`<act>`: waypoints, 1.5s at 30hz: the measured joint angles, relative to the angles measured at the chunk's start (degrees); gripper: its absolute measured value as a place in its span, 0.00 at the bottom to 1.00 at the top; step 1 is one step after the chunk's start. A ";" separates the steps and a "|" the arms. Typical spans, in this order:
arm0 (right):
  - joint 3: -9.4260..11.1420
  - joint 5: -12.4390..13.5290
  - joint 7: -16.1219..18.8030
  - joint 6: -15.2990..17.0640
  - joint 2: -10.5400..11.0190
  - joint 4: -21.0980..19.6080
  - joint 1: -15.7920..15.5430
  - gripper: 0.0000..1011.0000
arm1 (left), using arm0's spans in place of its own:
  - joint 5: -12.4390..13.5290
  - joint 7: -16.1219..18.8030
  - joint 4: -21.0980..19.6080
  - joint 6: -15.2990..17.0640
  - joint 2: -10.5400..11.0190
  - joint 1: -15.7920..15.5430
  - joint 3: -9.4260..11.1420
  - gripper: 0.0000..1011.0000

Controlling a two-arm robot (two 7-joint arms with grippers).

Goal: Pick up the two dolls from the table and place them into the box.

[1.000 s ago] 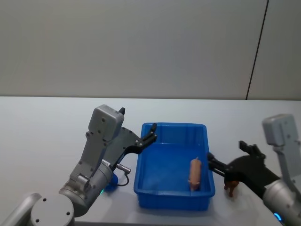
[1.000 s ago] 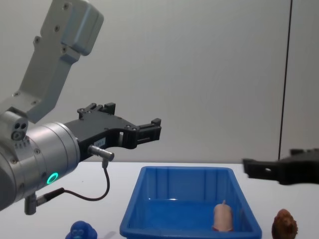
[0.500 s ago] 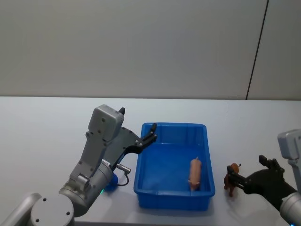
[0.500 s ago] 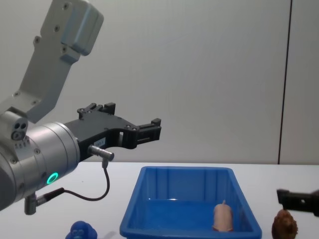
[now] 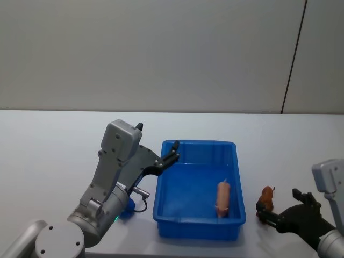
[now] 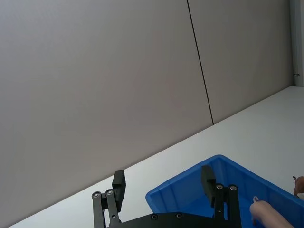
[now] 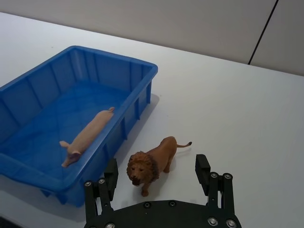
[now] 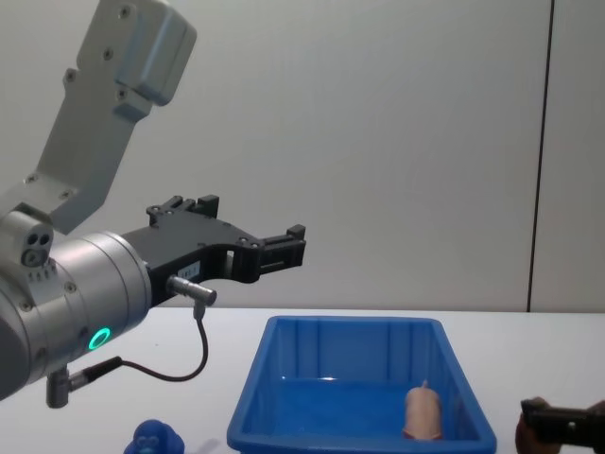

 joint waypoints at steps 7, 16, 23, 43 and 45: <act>-0.49 -0.39 0.73 -0.14 -0.56 0.97 0.04 0.99 | 0.00 0.00 0.00 0.00 0.00 0.00 0.00 0.99; -0.95 -0.82 0.50 0.65 -1.73 2.68 0.75 0.99 | 0.00 0.00 0.00 0.00 0.00 0.00 0.00 0.99; -1.15 -1.18 -0.20 1.22 -2.75 4.38 1.75 0.99 | 0.00 0.00 0.00 0.00 0.00 0.00 0.00 0.99; -1.92 -2.09 -0.25 1.33 -5.15 7.62 3.98 0.60 | 0.00 0.00 0.00 0.00 0.00 0.00 0.00 0.99; -1.94 -2.11 -0.26 1.30 -5.32 7.76 4.11 0.53 | 0.00 0.00 0.00 0.00 0.00 0.00 0.00 0.99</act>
